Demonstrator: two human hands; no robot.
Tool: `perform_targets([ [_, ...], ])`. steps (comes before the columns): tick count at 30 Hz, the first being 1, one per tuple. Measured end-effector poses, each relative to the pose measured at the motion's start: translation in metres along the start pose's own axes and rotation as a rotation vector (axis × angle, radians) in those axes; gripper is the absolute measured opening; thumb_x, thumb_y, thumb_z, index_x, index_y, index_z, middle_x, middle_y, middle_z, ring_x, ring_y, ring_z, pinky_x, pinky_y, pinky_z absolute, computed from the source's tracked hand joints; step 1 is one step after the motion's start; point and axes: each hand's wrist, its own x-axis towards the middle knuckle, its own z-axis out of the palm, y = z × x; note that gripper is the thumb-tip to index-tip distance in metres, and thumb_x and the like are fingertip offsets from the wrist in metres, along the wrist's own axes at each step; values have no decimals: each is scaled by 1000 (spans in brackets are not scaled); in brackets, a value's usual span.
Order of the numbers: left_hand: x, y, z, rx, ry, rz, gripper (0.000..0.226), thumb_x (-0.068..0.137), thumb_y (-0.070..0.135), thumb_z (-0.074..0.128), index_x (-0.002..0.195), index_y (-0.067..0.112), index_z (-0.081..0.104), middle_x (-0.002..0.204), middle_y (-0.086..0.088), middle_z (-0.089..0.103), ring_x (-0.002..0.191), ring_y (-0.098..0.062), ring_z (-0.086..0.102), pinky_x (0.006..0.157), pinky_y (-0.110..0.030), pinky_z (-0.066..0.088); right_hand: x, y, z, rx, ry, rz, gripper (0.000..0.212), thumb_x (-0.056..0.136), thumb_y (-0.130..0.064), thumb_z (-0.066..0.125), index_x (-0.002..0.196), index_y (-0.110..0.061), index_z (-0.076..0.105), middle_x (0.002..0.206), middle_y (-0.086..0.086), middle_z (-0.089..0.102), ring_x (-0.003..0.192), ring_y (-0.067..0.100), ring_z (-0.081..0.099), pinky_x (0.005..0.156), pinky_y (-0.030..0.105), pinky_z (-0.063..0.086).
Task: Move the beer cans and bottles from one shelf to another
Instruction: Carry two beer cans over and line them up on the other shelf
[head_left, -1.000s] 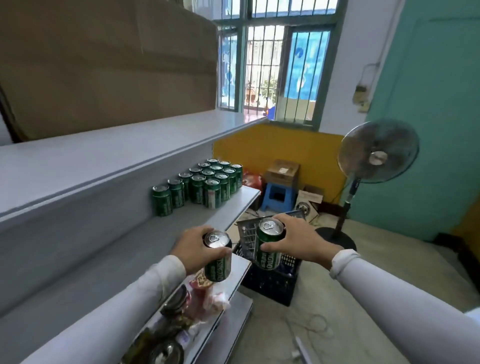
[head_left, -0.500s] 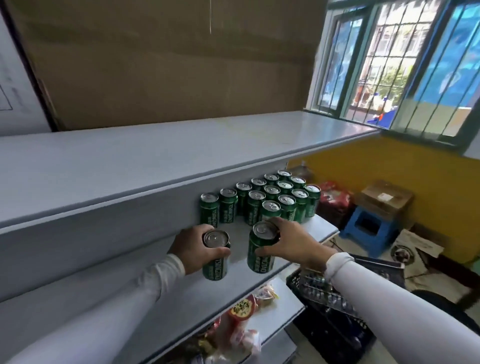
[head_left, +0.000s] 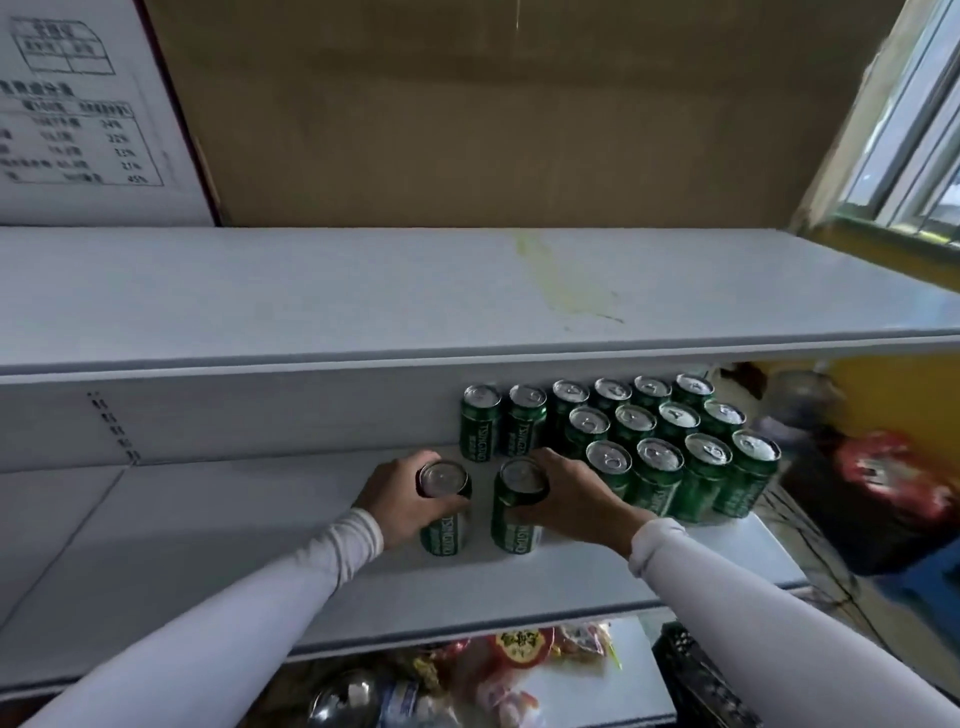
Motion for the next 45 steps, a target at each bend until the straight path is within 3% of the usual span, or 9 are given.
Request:
perform_targets([
  [4, 3, 2, -8, 62, -130, 26, 73, 47, 69, 68, 104, 24, 62, 94, 6, 70, 86, -12, 65, 79, -29, 53, 9, -2, -7, -78, -41, -96, 62, 60, -42, 87, 110, -17, 59, 103, -1, 69, 91, 18, 65, 80, 36, 55],
  [6, 2, 2, -10, 57, -111, 44, 75, 48, 68, 64, 105, 20, 64, 94, 4, 70, 86, -13, 65, 79, -28, 52, 12, -2, -9, -107, -44, -121, 60, 60, -42, 87, 107, -17, 60, 102, -1, 69, 91, 19, 65, 78, 36, 55],
  [11, 17, 1, 0, 29, -26, 10, 67, 48, 62, 67, 99, 20, 64, 89, 2, 71, 84, -17, 66, 75, -30, 52, 23, -9, -14, -187, -15, -113, 59, 60, -41, 86, 109, -18, 61, 105, 2, 69, 94, 24, 65, 72, 27, 48],
  [16, 43, 8, 15, 28, 53, -23, 48, 64, 34, 85, 103, 16, 63, 97, -5, 69, 89, -24, 64, 71, -26, 45, 44, -8, -26, -308, -22, -108, 61, 61, -44, 85, 106, -11, 61, 103, 8, 66, 90, 30, 63, 70, 32, 49],
  [25, 71, 17, 29, 1, 54, -51, 57, 65, 32, 85, 114, 13, 60, 108, -9, 68, 99, -26, 63, 84, -34, 51, 68, -2, -43, -402, -27, -110, 62, 65, -47, 83, 107, -8, 58, 99, 10, 65, 84, 29, 59, 62, 30, 38],
  [32, 80, 26, 36, 14, 57, -75, 56, 64, 30, 85, 110, 14, 59, 107, -9, 67, 98, -27, 62, 84, -36, 50, 68, 1, -43, -407, -16, -126, 58, 66, -46, 84, 100, -7, 58, 98, 9, 64, 83, 28, 58, 62, 30, 37],
  [45, 73, 35, 35, 32, 47, -102, 58, 67, 32, 84, 113, 13, 56, 109, -8, 66, 100, -27, 61, 86, -36, 49, 62, -3, -43, -403, -23, -129, 56, 70, -39, 82, 105, -4, 57, 109, 13, 63, 95, 34, 62, 65, 30, 37],
])
